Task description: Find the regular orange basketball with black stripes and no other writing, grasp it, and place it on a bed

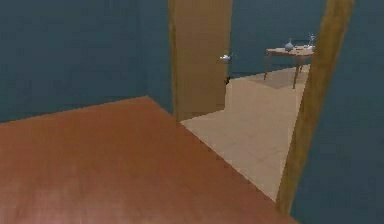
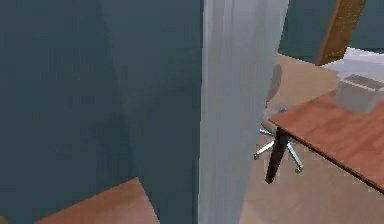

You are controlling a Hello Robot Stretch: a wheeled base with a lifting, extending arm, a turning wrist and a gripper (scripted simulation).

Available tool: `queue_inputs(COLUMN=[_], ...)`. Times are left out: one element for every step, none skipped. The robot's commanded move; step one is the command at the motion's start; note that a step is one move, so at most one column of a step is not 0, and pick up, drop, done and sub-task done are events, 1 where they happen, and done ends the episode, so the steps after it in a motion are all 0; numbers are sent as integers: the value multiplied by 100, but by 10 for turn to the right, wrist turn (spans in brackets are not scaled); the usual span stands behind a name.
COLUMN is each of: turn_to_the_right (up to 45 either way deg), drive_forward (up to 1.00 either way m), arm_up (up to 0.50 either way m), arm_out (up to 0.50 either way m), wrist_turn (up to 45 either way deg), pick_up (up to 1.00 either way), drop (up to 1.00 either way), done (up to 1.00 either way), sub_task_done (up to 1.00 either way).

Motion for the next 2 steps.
queue_inputs(turn_to_the_right=[60,0], drive_forward=[0,100], arm_up=[0,0], arm_out=[0,0], wrist_turn=[0,0], pick_up=[0,0], drop=[0,0], done=[0,0], sub_task_done=[0,0])
